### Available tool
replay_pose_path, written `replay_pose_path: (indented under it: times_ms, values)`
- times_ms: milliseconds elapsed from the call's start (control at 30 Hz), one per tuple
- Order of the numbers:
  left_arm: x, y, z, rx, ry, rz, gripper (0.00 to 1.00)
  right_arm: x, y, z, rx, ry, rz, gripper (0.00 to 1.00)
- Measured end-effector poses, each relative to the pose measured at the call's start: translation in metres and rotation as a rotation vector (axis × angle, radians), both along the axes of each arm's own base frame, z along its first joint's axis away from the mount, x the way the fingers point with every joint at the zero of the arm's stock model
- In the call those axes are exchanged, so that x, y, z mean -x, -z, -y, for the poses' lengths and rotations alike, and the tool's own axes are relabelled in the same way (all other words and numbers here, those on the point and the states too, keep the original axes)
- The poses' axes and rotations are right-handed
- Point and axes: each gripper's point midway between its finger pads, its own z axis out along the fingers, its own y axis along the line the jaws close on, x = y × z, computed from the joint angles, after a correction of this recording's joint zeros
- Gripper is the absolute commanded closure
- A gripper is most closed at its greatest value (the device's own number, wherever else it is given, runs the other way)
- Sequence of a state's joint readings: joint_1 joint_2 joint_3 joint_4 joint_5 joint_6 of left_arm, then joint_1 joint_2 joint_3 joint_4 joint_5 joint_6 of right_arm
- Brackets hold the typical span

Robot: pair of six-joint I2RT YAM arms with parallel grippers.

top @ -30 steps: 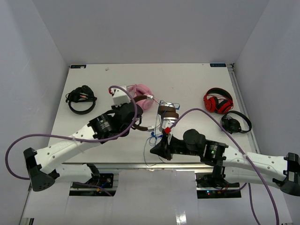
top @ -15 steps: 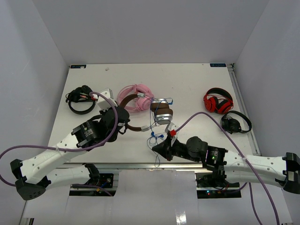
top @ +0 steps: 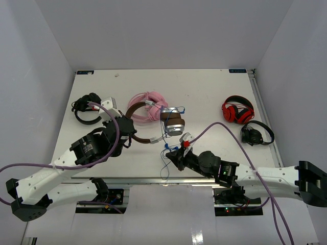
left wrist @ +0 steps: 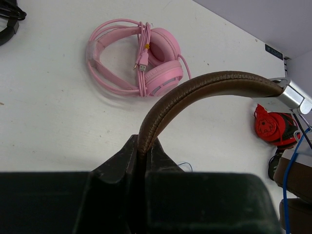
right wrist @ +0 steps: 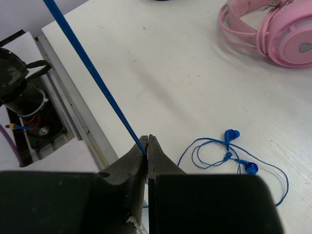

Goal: Wrap the headphones

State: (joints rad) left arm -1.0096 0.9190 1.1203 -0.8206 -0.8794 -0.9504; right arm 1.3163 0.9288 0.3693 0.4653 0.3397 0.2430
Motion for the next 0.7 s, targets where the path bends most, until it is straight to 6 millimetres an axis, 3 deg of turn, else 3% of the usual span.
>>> replay_pose_path:
  times_ms: [400,700]
  values:
    - [0.005,0.0,0.001,0.018,0.026,-0.012,1.0,-0.01,0.002,-0.012,-0.059,0.0,0.143,0.89]
    - [0.004,-0.013,0.009,0.128,0.032,0.013,1.0,-0.011,0.036,-0.03,0.007,-0.039,0.164,0.82]
